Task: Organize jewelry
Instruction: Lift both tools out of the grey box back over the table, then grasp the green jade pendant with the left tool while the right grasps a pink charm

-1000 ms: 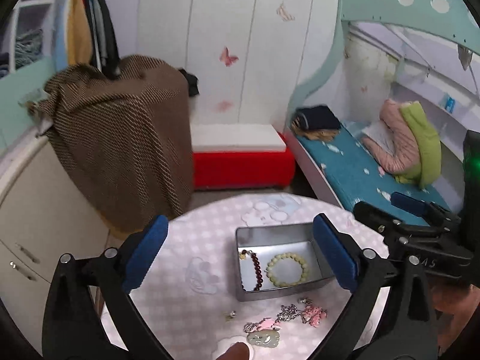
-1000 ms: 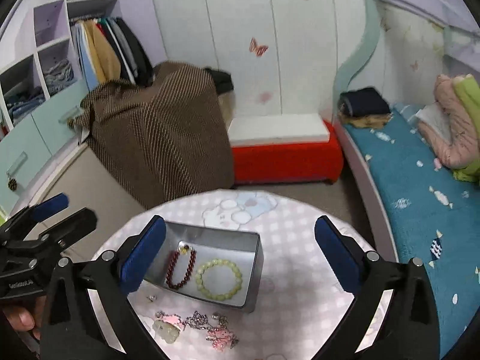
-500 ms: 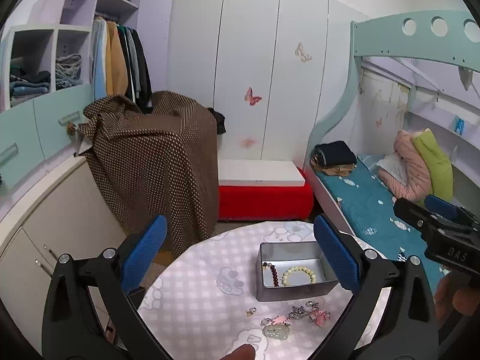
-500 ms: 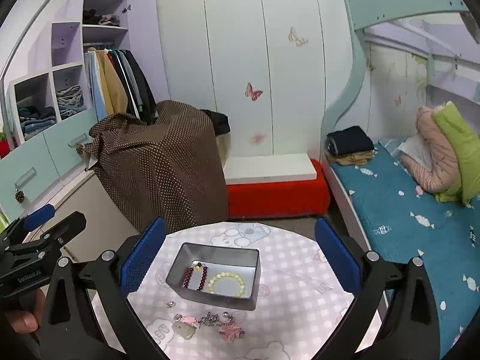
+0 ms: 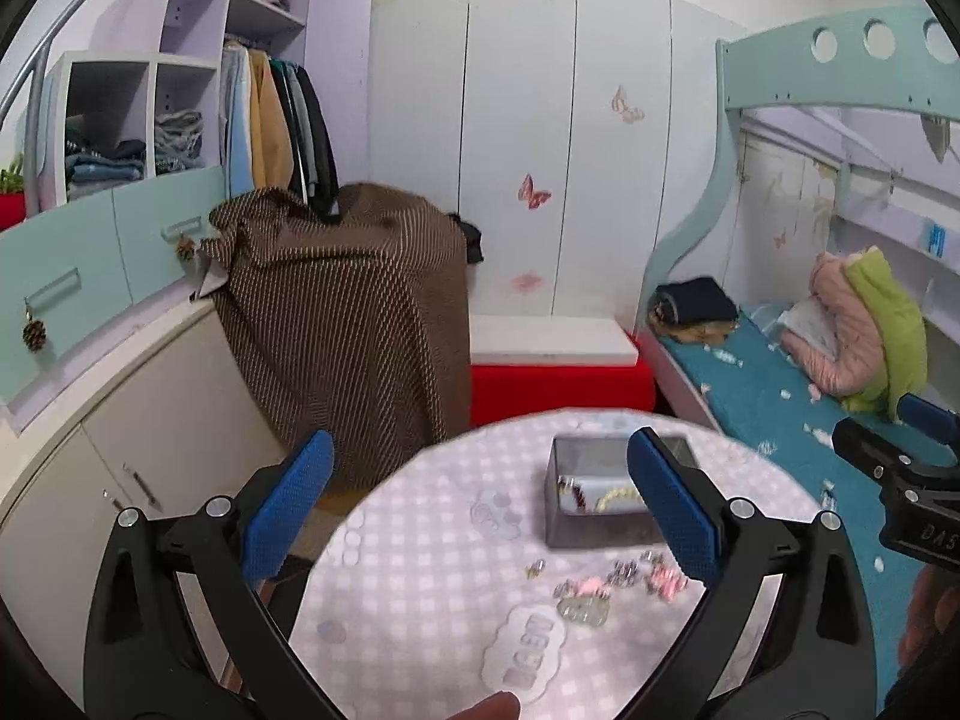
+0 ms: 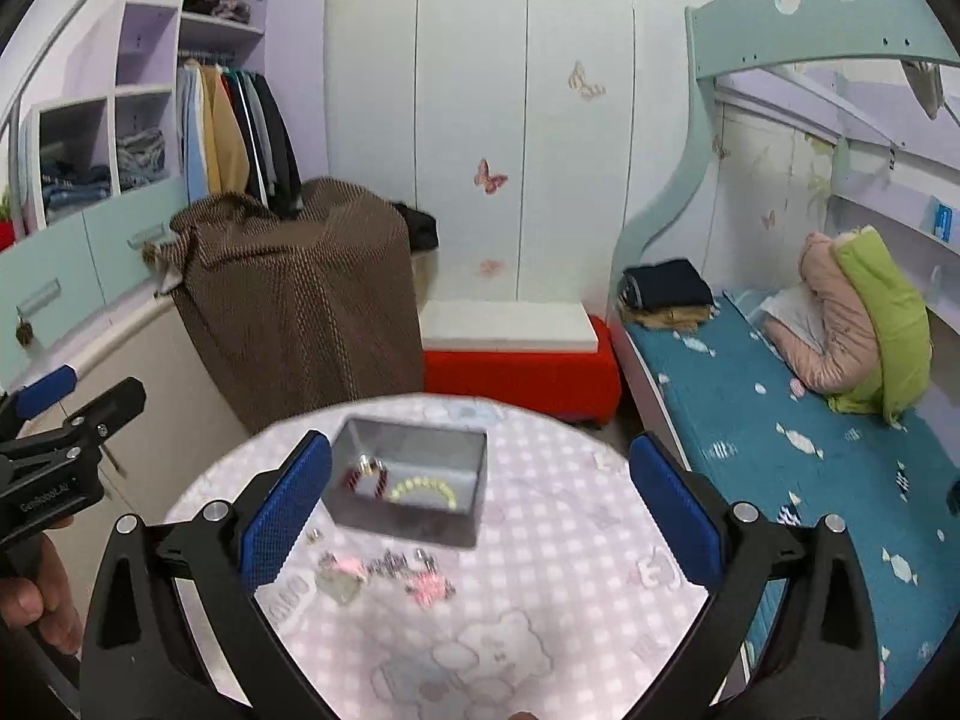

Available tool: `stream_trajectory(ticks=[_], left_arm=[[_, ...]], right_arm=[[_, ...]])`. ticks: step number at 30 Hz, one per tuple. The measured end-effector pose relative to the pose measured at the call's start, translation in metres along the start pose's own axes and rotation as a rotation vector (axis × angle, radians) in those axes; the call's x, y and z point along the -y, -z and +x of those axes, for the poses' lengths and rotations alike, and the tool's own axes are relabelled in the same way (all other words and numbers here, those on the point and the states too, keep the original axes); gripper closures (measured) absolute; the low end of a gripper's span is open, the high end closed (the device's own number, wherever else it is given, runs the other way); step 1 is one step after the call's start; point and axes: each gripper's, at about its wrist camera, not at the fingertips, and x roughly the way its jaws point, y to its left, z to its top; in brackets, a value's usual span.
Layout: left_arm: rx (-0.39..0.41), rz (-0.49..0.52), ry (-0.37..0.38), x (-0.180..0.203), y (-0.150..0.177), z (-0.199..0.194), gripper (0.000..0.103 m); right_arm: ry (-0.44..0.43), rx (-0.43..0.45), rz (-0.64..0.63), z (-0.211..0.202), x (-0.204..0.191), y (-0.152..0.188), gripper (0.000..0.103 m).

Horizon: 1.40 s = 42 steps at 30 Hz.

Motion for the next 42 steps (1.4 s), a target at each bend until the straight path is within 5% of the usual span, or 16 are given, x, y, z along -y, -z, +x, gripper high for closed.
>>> stream_trajectory(ticks=[13,28,32,38,42], left_arm=[[-0.117,0.015,0.023,0.004,0.053,0.019,0.005],[-0.280,0.050,0.054,0.030,0.106,0.076,0.005],[-0.310,0.044,0.054,0.030,0.112,0.088,0.005],[-0.342,0.038,0.048,0.029,0.120,0.099,0.005],[-0.363,0.040,0.050,0.029,0.125,0.105,0.005]], right_arm=[[0.014,-0.099,-0.030,0.017,-0.006,0.037,0.007],[-0.047,-0.337,-0.102,0.090,-0.012,0.089,0.008],[-0.062,-0.370,-0.108,0.103,-0.012,0.094,0.016],[-0.119,-0.425,-0.085,0.115,-0.017,0.102,0.047],[-0.147,-0.452,-0.070,0.124,-0.020,0.110,0.050]])
